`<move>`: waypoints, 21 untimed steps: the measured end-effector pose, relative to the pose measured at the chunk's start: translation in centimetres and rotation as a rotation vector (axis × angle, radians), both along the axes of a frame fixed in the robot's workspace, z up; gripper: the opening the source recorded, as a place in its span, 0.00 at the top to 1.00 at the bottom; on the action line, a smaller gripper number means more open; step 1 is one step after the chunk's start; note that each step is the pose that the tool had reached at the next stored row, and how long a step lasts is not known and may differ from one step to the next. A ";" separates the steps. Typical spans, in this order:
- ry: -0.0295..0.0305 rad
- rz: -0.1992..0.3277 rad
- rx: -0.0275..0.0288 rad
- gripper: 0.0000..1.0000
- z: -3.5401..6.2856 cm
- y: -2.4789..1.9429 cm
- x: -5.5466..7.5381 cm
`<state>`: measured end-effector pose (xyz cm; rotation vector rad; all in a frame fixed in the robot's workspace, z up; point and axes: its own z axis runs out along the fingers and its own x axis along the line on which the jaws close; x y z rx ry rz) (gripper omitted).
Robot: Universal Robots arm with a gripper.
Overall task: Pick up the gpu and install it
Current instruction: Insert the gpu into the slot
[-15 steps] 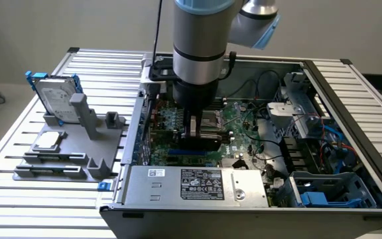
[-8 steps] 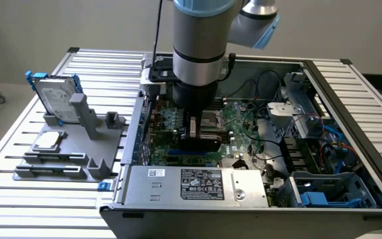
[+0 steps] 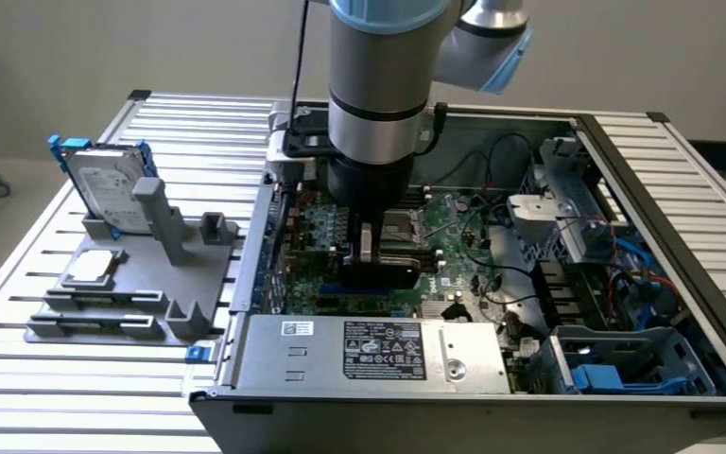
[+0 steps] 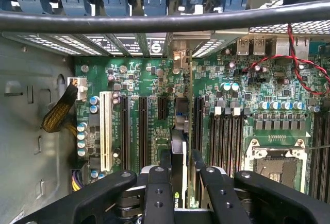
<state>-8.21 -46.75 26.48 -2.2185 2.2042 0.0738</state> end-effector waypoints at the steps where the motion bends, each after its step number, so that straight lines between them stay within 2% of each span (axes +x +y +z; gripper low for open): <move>1: 0.0015 0.000 -0.0008 0.74 0.00 0.00 0.0; 7: 0.0087 0.000 -0.0045 0.74 0.00 0.00 0.0; 21: 0.0098 0.000 -0.0051 0.74 0.13 0.00 0.0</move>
